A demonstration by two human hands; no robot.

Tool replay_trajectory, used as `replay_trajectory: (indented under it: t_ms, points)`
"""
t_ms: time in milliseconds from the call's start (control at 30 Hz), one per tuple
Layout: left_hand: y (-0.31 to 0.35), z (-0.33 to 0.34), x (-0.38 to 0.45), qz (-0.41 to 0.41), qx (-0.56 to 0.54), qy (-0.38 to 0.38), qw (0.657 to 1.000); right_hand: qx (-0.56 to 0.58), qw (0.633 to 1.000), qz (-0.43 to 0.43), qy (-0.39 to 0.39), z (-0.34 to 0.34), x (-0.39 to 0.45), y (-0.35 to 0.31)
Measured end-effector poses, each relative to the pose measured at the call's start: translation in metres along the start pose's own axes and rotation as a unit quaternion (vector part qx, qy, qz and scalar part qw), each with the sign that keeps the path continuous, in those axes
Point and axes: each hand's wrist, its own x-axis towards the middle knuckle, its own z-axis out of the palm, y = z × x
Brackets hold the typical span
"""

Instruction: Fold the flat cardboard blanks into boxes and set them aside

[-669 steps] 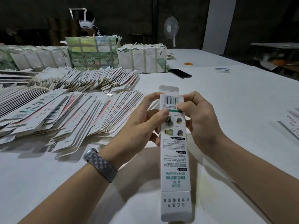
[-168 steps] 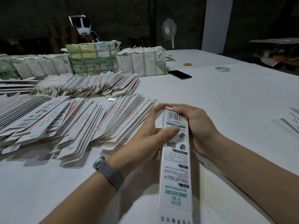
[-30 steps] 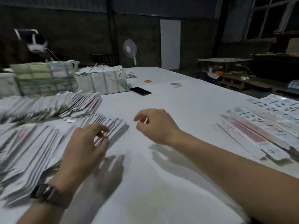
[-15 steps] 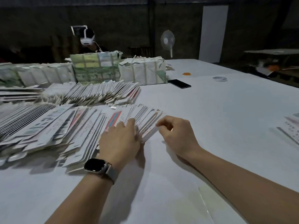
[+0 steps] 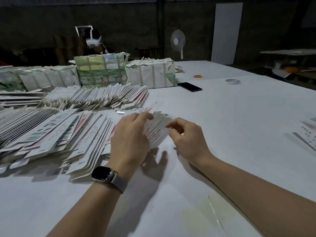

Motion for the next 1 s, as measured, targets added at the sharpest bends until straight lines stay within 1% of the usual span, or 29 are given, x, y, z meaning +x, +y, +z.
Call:
replay_trajectory:
  t_ms: [33, 100, 133, 200, 233, 267, 333, 400, 433, 467, 500, 567, 633, 767, 867, 1000]
  points:
    - [0.002, -0.002, 0.001, 0.005, -0.019, 0.034, 0.999, 0.018, 1.000, 0.010, -0.002, 0.000, 0.001, 0.000]
    - [0.006, -0.005, 0.002, 0.008, -0.100, 0.089, 0.991, 0.055, 0.998, 0.036, -0.009, 0.000, 0.003, -0.002]
    - [0.008, -0.005, 0.003, 0.003, -0.152, 0.103, 0.983, 0.073, 0.996, 0.054, -0.018, 0.000, 0.005, -0.003]
    - [0.012, -0.005, 0.003, -0.028, -0.253, 0.107, 0.961, 0.106, 0.990, 0.087, -0.042, 0.000, 0.008, -0.007]
    - [0.014, -0.005, 0.003, -0.053, -0.313, 0.101, 0.943, 0.127, 0.986, 0.095, -0.051, -0.001, 0.009, -0.012]
    - [0.016, -0.004, 0.003, -0.086, -0.377, 0.088, 0.918, 0.155, 0.981, 0.099, -0.057, -0.002, 0.011, -0.016]
    - [0.019, -0.003, 0.003, -0.161, -0.491, 0.050, 0.855, 0.219, 0.968, 0.097, -0.069, -0.007, 0.017, -0.026]
    - [0.019, -0.001, 0.003, -0.222, -0.568, 0.008, 0.793, 0.263, 0.957, 0.097, -0.079, -0.013, 0.023, -0.034]
    - [0.019, 0.000, 0.003, -0.240, -0.591, -0.017, 0.770, 0.268, 0.955, 0.102, -0.081, -0.015, 0.024, -0.034]
    - [0.020, 0.000, 0.003, -0.249, -0.602, -0.043, 0.757, 0.262, 0.956, 0.106, -0.082, -0.016, 0.023, -0.033]
    - [0.021, 0.001, 0.002, -0.248, -0.603, -0.069, 0.755, 0.246, 0.960, 0.107, -0.084, -0.015, 0.020, -0.032]
    - [0.023, 0.004, -0.001, -0.243, -0.589, -0.103, 0.764, 0.212, 0.969, 0.097, -0.082, -0.013, 0.012, -0.025]
    - [0.025, 0.006, -0.002, -0.255, -0.582, -0.121, 0.762, 0.209, 0.971, 0.088, -0.074, -0.011, 0.005, -0.018]
    - [0.028, 0.005, -0.001, -0.268, -0.588, -0.147, 0.749, 0.215, 0.970, 0.091, -0.069, -0.008, -0.001, -0.010]
    - [0.032, 0.007, -0.005, -0.263, -0.614, -0.158, 0.727, 0.211, 0.972, 0.074, -0.079, -0.007, -0.004, -0.009]
    - [0.039, 0.012, -0.013, -0.281, -0.649, -0.183, 0.683, 0.258, 0.958, 0.086, -0.088, -0.007, -0.006, -0.007]
